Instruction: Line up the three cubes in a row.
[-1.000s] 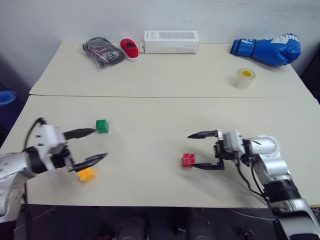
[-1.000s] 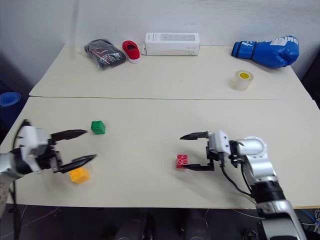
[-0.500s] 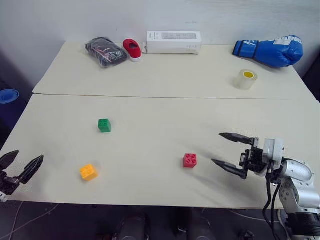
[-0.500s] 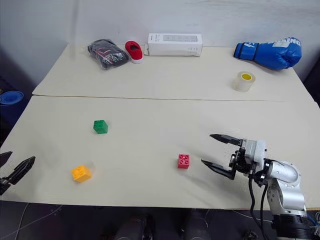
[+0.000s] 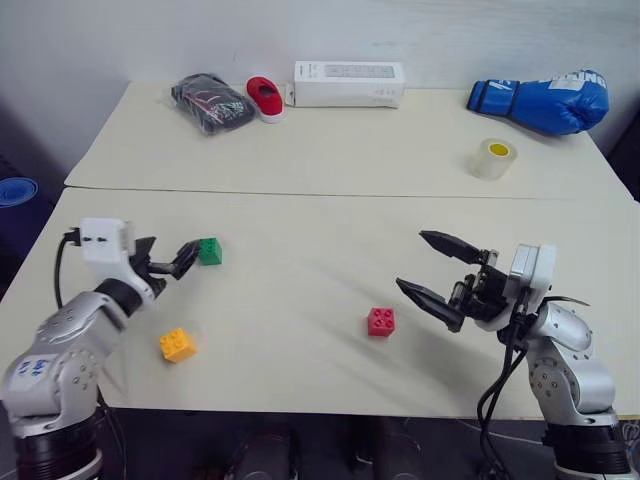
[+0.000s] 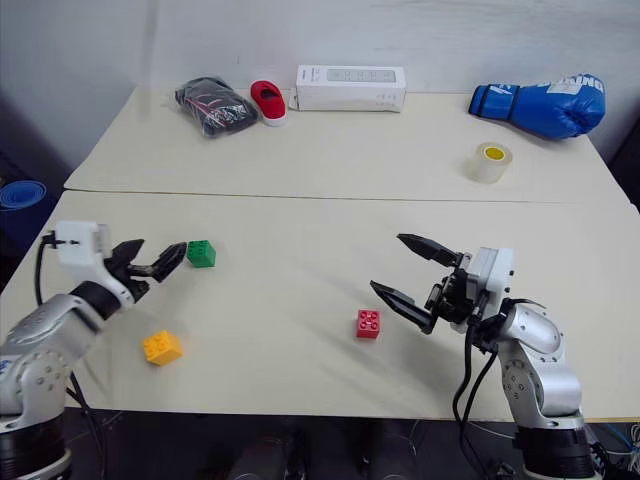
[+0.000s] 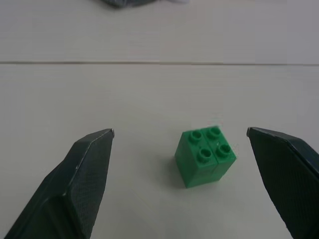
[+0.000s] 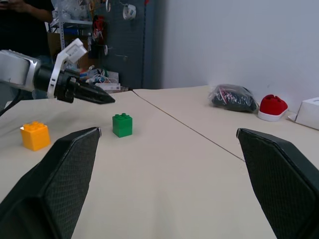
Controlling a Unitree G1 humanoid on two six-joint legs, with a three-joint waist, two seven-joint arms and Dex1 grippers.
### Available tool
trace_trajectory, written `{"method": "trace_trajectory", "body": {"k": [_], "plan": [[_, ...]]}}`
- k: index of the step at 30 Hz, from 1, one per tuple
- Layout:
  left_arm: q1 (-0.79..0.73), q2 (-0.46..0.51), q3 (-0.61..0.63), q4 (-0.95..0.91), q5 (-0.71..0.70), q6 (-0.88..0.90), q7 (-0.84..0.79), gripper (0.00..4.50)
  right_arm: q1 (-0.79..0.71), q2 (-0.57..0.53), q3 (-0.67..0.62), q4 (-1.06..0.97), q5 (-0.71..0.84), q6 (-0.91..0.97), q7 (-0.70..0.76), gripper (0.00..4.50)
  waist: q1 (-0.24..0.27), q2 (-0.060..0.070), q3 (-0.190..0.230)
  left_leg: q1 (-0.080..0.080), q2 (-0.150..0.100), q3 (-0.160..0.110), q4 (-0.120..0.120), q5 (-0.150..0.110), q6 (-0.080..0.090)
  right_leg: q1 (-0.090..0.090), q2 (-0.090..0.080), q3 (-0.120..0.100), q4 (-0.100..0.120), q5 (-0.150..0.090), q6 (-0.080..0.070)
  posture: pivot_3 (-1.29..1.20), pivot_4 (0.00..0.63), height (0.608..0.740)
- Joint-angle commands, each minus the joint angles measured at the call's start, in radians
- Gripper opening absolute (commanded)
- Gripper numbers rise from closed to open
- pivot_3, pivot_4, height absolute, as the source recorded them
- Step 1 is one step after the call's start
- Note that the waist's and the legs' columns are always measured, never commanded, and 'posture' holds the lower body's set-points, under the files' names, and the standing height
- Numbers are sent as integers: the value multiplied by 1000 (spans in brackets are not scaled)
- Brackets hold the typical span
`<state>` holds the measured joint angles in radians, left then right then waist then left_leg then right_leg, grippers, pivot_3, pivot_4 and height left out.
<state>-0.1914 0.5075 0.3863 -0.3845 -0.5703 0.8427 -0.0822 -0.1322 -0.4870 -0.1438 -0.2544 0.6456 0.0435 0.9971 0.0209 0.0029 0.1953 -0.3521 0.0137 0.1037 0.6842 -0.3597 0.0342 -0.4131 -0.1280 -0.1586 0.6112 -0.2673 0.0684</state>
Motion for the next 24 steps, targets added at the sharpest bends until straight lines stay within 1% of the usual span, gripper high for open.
{"method": "trace_trajectory", "body": {"k": [1,7,10,17,18,20,22,24], "plan": [[-48,-30,-68,-10,77,6,73,4500,-10,5,0,-55,8,0,-17,4472,2,0,0,0,0,0,0,0,0,0,0,0,0,0,0,0,150,740],[-130,-100,-168,90,172,-6,108,4500,8,4,3,-87,8,-1,-34,4472,4,0,0,0,0,0,0,1,0,0,0,0,0,0,0,0,150,740],[-148,-105,-213,132,222,-2,108,3929,28,1,-5,-98,15,-2,-39,4500,4,0,0,0,0,0,0,1,0,0,0,0,0,0,0,0,150,740],[-168,-116,-222,170,262,-32,75,1608,54,6,-12,-91,8,-20,-43,4500,3,-1,0,0,0,0,0,2,0,0,0,0,0,0,0,0,150,740],[-172,-111,-222,171,265,-39,63,1486,56,6,-12,-90,7,-22,-43,4500,3,-1,0,0,0,0,0,2,0,0,0,0,0,0,0,0,150,740],[-180,-95,-215,171,261,-69,20,1505,61,5,-11,-90,6,-25,-41,4500,3,-1,0,0,0,0,0,2,0,0,0,0,0,0,0,0,150,740],[-192,-63,-191,174,227,-134,-81,1505,66,0,-15,-89,5,-26,-39,4500,3,-1,0,0,0,0,0,2,0,0,0,-1,0,0,0,0,150,740],[-210,11,-174,185,187,-209,-246,1505,75,-18,-27,-89,5,-28,-26,4500,3,-1,0,-1,0,0,0,2,0,0,0,-1,0,0,0,0,150,740]]}}
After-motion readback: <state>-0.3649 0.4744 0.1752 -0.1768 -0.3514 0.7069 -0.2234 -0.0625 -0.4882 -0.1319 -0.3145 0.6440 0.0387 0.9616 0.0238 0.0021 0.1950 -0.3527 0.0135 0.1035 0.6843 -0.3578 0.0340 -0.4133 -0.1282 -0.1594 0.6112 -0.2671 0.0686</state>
